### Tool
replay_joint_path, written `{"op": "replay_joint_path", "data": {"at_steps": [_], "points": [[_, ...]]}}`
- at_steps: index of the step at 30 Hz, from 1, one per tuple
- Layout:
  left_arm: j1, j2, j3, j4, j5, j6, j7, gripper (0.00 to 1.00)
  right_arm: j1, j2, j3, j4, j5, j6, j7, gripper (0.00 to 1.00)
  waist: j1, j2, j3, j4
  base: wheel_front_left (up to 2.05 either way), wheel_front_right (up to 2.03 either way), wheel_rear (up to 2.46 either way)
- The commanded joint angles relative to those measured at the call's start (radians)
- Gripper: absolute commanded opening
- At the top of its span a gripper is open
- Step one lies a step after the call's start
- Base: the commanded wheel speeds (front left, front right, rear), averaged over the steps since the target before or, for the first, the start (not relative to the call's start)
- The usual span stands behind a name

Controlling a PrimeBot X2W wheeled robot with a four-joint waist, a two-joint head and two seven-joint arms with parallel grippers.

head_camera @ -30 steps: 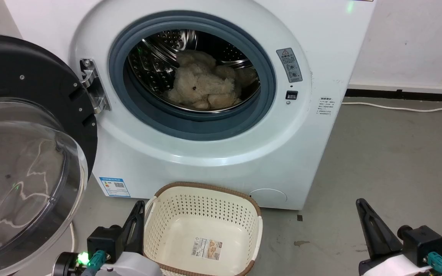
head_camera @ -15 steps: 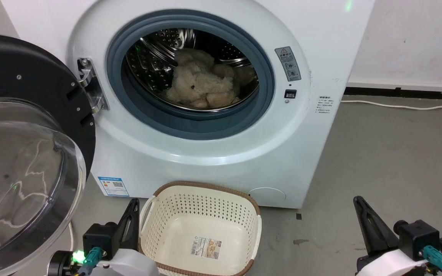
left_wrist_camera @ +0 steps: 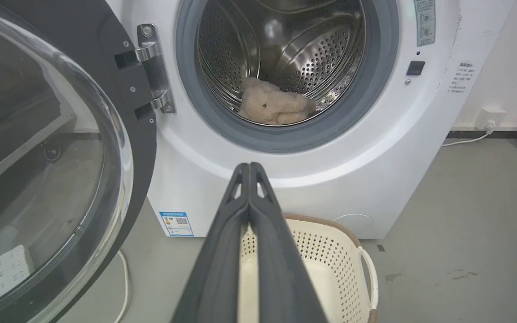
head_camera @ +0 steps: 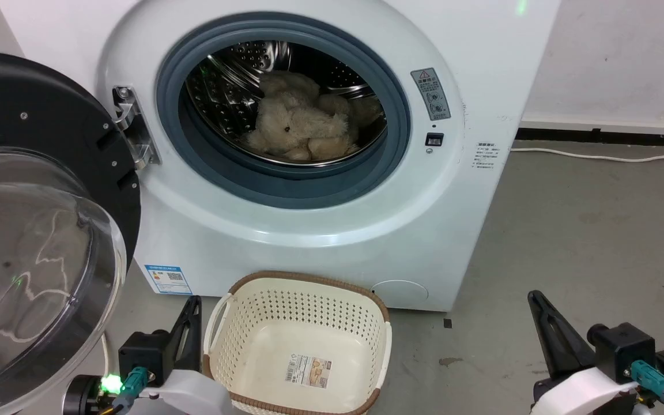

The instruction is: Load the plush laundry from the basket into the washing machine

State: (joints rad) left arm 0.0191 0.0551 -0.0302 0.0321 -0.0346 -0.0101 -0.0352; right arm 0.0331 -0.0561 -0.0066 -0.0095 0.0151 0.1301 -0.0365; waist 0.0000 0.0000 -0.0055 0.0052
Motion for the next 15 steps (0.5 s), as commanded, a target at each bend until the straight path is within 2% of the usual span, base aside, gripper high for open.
{"op": "replay_joint_path", "data": {"at_steps": [1,15], "points": [[-0.016,-0.001,0.006,-0.009,0.012,0.006,0.005,0.00,-0.014,0.005,0.002,0.004,-0.008,0.001,0.006,0.00,0.0000,0.0000,0.000,0.000,0.00,0.00,0.00],[-0.019,-0.005,0.029,-0.031,0.033,0.010,0.033,0.00,-0.032,0.006,0.006,0.009,-0.015,0.001,0.034,0.00,0.0000,0.0000,0.005,-0.005,0.00,0.00,0.00]]}}
